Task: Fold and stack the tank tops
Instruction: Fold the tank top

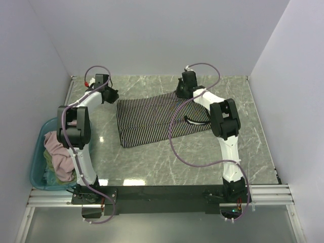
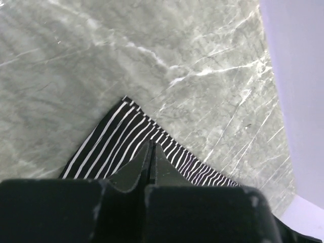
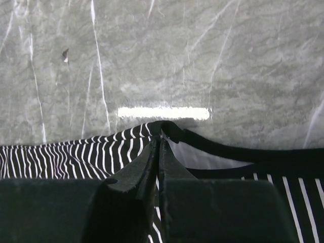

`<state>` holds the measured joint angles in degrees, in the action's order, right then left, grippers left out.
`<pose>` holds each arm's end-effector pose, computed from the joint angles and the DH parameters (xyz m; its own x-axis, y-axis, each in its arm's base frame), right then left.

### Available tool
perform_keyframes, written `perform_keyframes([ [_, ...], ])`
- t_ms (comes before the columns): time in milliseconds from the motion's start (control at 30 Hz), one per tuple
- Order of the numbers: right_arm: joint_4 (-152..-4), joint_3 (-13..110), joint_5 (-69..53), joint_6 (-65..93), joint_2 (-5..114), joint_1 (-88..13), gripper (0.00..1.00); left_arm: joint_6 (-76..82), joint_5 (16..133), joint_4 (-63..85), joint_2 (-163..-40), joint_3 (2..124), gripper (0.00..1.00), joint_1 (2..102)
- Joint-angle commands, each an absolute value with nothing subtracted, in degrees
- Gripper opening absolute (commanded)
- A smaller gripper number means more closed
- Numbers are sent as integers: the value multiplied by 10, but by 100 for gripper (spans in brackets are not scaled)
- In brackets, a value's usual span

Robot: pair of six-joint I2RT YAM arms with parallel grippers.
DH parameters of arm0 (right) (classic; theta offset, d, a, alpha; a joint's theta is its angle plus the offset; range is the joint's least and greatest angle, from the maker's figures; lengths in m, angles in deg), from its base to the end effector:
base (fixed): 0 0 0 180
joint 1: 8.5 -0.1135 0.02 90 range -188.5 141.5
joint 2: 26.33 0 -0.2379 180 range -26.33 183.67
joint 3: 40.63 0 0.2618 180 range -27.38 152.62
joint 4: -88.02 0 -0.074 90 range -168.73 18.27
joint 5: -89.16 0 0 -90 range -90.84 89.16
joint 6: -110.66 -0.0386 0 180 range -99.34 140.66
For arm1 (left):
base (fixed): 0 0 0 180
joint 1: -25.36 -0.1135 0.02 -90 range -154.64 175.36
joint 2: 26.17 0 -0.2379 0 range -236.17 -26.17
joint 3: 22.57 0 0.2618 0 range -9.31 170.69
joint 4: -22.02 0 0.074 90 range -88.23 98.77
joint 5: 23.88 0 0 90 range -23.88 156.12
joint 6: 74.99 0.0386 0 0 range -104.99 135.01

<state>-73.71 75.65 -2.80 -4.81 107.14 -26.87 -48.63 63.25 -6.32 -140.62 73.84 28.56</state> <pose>0.4983 0.1669 0.1435 -0.6439 0.2390 -0.7268 -0.0715 0.9270 0.3682 0.4445 -0.0229 0.1675 -0.3400 -0.8773 -0.3388 -0.6382 0.4798 -0.6020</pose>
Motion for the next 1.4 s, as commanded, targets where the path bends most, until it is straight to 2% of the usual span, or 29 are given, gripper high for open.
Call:
perform_keyframes([
  [0,-770,747,-23,-39,1019,-263,7,-468,646,-33,-1401,750,1,285],
  [67,-768,748,-26,-41,1019,-263,7,-465,630,-75,-1430,798,10,285],
  [100,-768,748,-27,-40,1020,-264,6,-461,619,-94,-1442,817,24,287],
  [200,-767,751,-32,-43,1022,-263,6,-445,582,-156,-1489,890,34,292],
  [367,-764,754,-37,-46,1025,-263,6,-410,527,-241,-1550,980,34,306],
  [633,-758,756,-38,-46,1031,-263,5,-390,537,-244,-1561,966,33,309],
  [867,-757,758,-41,-47,1033,-263,4,-362,527,-277,-1588,1011,37,312],
  [1367,-755,761,-42,-46,1035,-264,4,-331,511,-321,-1629,1074,37,325],
])
